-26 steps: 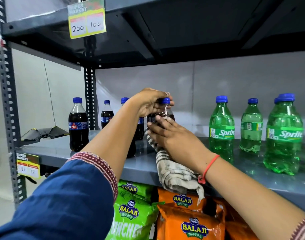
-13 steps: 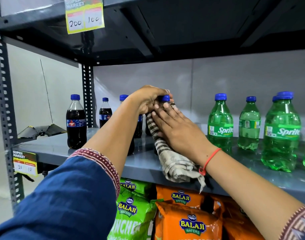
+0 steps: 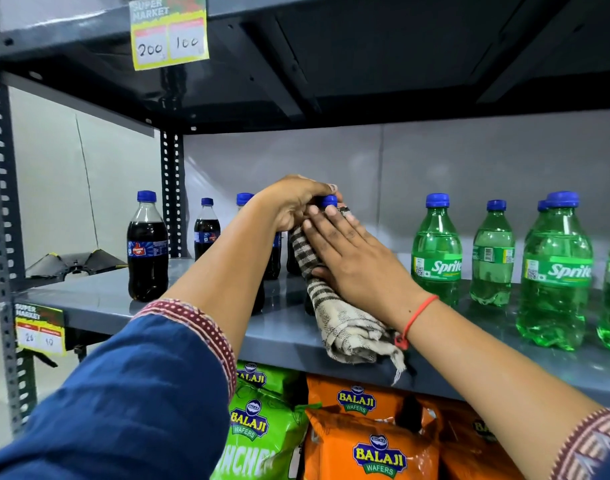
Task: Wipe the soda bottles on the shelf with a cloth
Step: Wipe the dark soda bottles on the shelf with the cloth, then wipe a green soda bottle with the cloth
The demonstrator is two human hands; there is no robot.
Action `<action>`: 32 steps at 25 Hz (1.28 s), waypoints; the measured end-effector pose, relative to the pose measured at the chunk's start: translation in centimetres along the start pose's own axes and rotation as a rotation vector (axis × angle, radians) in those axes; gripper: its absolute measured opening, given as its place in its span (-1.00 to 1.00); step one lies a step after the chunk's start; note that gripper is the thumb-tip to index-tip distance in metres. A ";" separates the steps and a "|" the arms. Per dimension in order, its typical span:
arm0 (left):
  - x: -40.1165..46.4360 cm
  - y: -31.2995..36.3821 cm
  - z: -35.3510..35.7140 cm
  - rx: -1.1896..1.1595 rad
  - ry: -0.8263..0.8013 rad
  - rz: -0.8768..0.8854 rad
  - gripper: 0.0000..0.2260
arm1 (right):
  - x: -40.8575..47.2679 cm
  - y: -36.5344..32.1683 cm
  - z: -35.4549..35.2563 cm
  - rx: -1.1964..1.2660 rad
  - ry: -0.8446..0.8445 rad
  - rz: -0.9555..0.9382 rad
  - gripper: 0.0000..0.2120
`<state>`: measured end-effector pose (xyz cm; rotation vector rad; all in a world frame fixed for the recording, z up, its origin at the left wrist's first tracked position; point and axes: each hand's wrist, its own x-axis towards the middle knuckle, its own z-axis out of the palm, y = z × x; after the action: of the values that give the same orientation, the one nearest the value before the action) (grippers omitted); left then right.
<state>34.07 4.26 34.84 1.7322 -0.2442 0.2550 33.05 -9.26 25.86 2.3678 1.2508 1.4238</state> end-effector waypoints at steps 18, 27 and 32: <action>0.0 0.1 -0.4 0.017 -0.044 0.009 -0.84 | -1.6 -0.1 -0.6 -0.012 -0.273 -0.339 -0.60; -1.2 0.6 0.5 0.111 0.075 0.074 -0.85 | -6.0 -0.3 -4.6 0.089 -0.178 -0.263 -0.59; -2.4 3.1 4.4 0.536 0.525 0.750 -0.56 | -10.4 1.1 -6.0 -0.023 0.087 -0.177 -0.60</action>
<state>30.96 -0.61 36.28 1.9502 -0.4581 1.4052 26.74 -18.99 22.52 2.1407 1.4168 1.4902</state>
